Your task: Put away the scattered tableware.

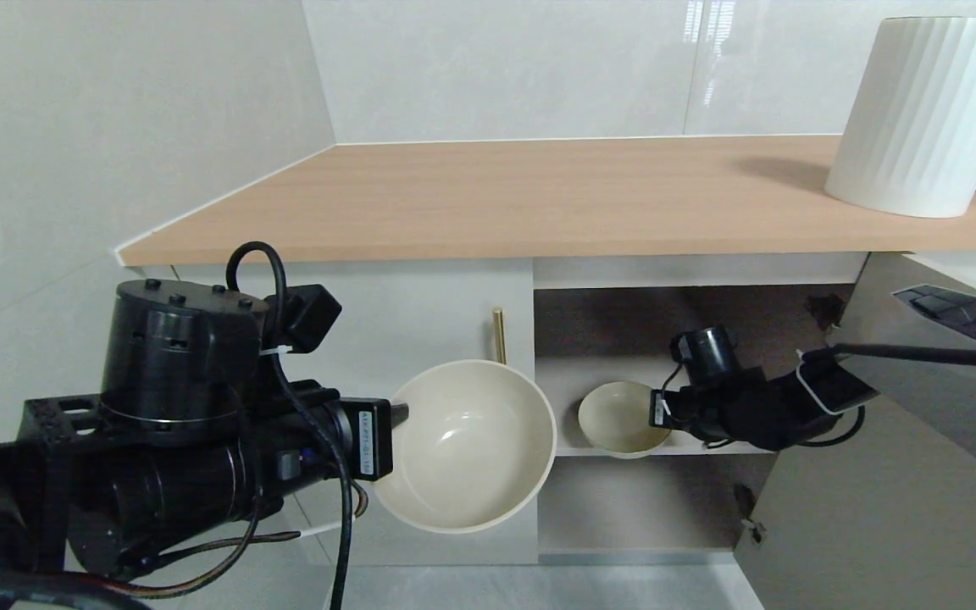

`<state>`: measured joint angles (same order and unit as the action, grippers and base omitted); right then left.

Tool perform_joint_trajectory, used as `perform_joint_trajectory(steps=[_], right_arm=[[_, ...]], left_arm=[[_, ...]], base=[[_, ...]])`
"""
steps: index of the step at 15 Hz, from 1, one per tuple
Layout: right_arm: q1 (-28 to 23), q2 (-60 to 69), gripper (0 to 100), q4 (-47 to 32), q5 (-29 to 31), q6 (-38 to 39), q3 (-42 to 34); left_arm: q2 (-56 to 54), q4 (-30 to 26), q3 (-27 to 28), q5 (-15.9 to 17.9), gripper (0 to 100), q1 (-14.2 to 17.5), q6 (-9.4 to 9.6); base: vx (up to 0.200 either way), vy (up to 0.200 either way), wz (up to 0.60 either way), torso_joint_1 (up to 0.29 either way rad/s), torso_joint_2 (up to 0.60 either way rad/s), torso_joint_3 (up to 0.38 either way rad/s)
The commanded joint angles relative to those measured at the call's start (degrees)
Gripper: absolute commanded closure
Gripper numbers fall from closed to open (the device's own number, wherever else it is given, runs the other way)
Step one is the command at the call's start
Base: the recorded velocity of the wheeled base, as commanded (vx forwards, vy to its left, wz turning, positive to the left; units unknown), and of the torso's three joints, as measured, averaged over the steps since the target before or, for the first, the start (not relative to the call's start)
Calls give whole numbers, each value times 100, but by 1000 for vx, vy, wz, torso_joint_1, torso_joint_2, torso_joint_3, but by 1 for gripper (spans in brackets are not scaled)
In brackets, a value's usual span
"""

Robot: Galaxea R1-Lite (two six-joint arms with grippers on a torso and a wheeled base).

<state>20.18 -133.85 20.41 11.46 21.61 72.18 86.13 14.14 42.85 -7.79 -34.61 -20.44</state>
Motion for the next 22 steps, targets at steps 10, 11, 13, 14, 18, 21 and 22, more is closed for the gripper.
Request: perform_joint_trajectory(steps=[10,11,13,14,18,21,22], right_arm=[[-365,-739,100,7,375,10,736],[-383,-818,100,7,462,10,833],[-392,-879,100,7,515,10,894],[-427,-923,100,7,533,10,982],[-462,-994,100,7,586,27,1132],[-462,-1011,100,7,603,80,1149],[-462,-1002,100,7,612,80,1167]], left_arm=[[-17,1,-5,-3,100,-20,-3],[-17,1,-5,-3,100,-20,-3],[-17,1,-5,-3,100,-20,-3],[1,1,-5,-3,100,-20,-3],[27,1,-5,-3,100,-20,-3],[36,1,-5,-3,100,-20,-3],[36,1,-5,-3,100,-20,-3]], base=[[0,0,0,0,0,0],[0,0,0,0,0,0],[0,0,0,0,0,0],[0,0,0,0,0,0],[0,0,0,0,0,0],[0,0,0,0,0,0],[0,0,0,0,0,0]])
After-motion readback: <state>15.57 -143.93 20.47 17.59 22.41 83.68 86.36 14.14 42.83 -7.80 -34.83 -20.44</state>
